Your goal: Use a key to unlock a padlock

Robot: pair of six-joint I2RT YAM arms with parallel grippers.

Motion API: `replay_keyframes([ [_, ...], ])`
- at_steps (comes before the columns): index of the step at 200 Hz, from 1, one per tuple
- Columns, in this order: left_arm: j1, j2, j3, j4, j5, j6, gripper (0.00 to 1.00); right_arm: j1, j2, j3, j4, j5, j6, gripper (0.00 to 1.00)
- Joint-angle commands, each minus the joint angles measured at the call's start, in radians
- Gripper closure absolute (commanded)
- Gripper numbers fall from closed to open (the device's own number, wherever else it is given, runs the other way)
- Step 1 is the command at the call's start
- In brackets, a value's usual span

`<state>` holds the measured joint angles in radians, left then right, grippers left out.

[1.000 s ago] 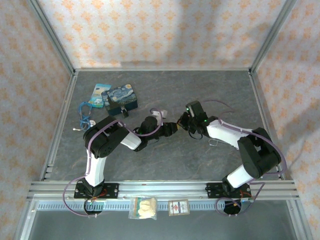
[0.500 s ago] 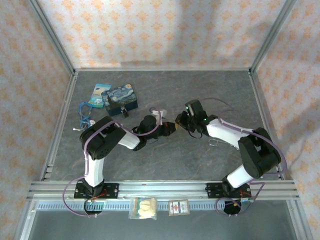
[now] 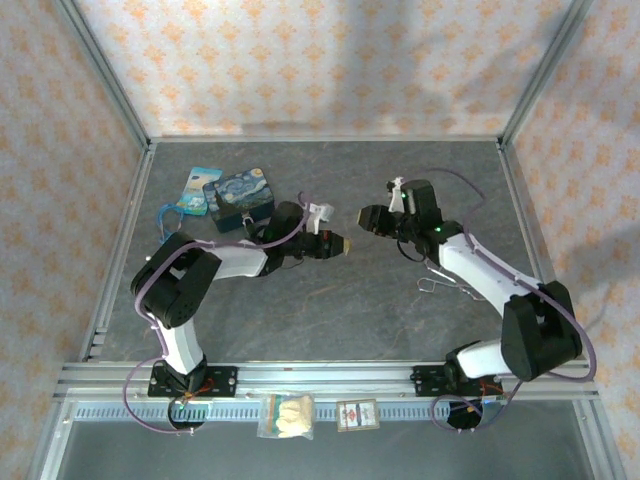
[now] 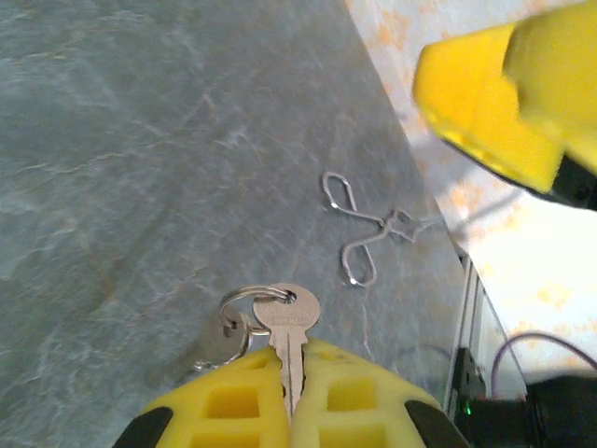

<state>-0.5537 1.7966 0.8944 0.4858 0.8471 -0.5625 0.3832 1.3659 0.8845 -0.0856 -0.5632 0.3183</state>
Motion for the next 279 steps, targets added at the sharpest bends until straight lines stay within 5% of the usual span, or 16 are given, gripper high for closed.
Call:
replay_keyframes([
  [1, 0.022, -0.014, 0.071, -0.244, 0.159, 0.155, 1.0, -0.006, -0.05, -0.061, 0.078, -0.209, -0.125, 0.6],
  [62, 0.047, -0.073, 0.164, -0.509, 0.07, 0.357, 1.0, -0.023, 0.03, -0.129, 0.138, -0.267, 0.11, 0.6],
  [97, 0.046, -0.105, 0.131, -0.461, 0.067, 0.385, 1.0, -0.024, 0.069, -0.159, 0.259, -0.426, 0.271, 0.6],
  [150, 0.041, -0.166, 0.074, -0.359, 0.054, 0.375, 1.0, -0.026, 0.094, -0.173, 0.331, -0.506, 0.394, 0.62],
  [260, -0.004, -0.19, 0.04, -0.293, 0.024, 0.369, 1.0, -0.027, 0.098, -0.218, 0.52, -0.518, 0.568, 0.7],
  [279, -0.006, -0.193, 0.04, -0.282, 0.02, 0.362, 1.0, -0.027, 0.103, -0.231, 0.541, -0.518, 0.582, 0.79],
])
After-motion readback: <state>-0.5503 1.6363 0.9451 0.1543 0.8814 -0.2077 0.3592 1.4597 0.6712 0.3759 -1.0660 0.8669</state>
